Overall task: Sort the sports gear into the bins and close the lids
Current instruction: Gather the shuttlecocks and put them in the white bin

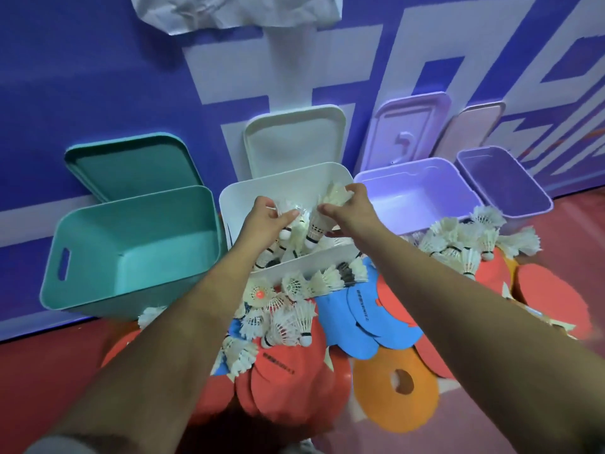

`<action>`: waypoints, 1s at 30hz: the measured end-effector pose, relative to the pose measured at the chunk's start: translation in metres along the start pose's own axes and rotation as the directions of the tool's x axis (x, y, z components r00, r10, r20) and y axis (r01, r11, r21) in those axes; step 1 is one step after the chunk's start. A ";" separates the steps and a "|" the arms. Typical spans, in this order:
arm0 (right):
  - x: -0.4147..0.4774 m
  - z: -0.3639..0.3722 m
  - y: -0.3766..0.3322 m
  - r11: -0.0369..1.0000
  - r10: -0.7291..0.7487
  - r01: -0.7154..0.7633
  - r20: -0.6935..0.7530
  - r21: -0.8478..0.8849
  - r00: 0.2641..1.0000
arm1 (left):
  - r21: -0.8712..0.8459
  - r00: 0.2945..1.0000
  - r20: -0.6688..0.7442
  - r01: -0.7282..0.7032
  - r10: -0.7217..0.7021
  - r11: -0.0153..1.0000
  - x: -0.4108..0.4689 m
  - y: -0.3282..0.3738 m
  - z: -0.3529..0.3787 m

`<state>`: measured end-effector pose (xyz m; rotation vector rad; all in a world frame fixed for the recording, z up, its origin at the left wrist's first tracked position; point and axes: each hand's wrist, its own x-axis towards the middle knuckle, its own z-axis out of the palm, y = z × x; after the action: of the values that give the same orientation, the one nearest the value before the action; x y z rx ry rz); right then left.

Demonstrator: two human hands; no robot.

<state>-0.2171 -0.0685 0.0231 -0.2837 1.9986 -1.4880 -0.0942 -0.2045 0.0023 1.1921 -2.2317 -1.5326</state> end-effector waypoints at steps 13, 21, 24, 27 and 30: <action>-0.009 -0.017 0.031 0.828 -0.230 0.297 0.194 -0.477 0.954 | 0.115 0.989 -0.094 -0.105 0.116 0.988 -0.029 -0.035 0.008; -0.067 -0.041 0.091 0.793 -0.251 0.423 0.397 -0.439 0.883 | 0.112 0.995 -0.095 -0.029 0.040 0.993 -0.121 -0.068 0.032; -0.070 -0.037 0.118 0.746 -0.166 0.443 0.506 -0.497 0.847 | 0.341 0.990 -0.120 -0.033 0.079 0.939 -0.147 -0.091 0.042; -0.068 -0.028 0.134 0.734 -0.053 0.413 0.561 -0.539 0.826 | 0.539 0.987 -0.135 0.000 0.086 0.842 -0.165 -0.109 0.047; -0.066 -0.015 0.143 0.745 -0.024 0.417 0.603 -0.521 0.797 | 0.610 0.994 -0.102 0.036 0.033 0.792 -0.172 -0.113 0.053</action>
<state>-0.1480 0.0261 -0.0829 -1.1657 1.9184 -0.6443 0.0476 -0.0637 -0.0699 1.3754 -2.7426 -0.7043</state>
